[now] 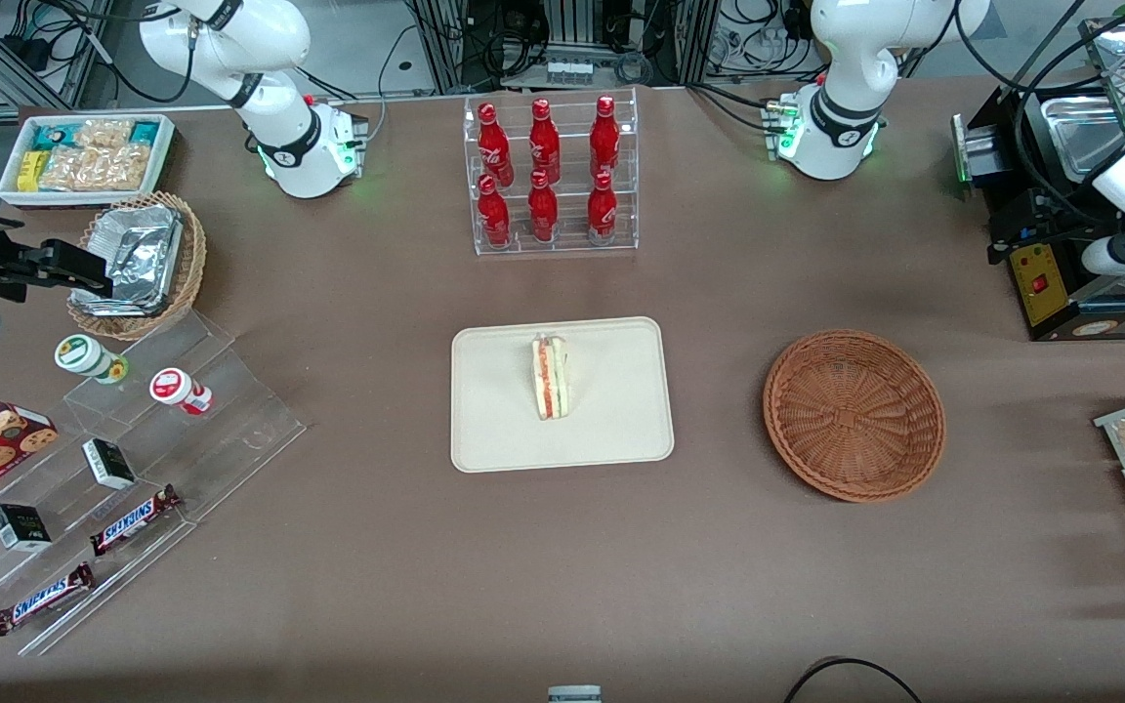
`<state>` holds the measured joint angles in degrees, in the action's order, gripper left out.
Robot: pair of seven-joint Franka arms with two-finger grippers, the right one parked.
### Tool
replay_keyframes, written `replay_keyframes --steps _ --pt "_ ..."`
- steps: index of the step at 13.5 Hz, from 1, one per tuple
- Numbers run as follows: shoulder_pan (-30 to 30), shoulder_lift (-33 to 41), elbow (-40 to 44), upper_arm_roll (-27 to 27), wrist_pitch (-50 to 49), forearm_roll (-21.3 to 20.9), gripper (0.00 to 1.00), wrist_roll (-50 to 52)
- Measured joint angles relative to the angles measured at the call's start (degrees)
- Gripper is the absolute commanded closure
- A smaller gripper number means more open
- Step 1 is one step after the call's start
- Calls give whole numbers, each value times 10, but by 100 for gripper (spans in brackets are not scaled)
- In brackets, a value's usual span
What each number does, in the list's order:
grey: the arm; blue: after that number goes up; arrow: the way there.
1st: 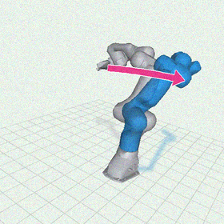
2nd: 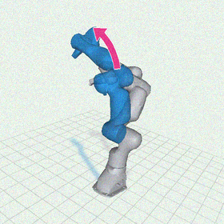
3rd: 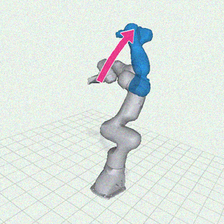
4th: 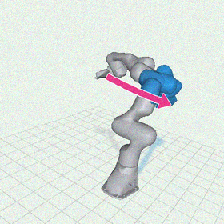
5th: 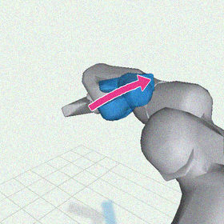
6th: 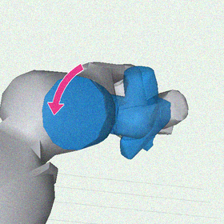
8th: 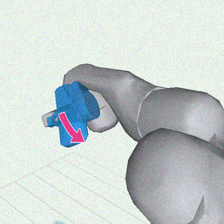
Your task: Place sandwich from basket to tray
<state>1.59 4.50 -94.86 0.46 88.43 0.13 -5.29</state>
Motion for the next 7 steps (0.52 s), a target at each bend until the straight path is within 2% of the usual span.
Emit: replay_keyframes --steps 7 --pt "0 -62 79 6 3 -1 0 12"
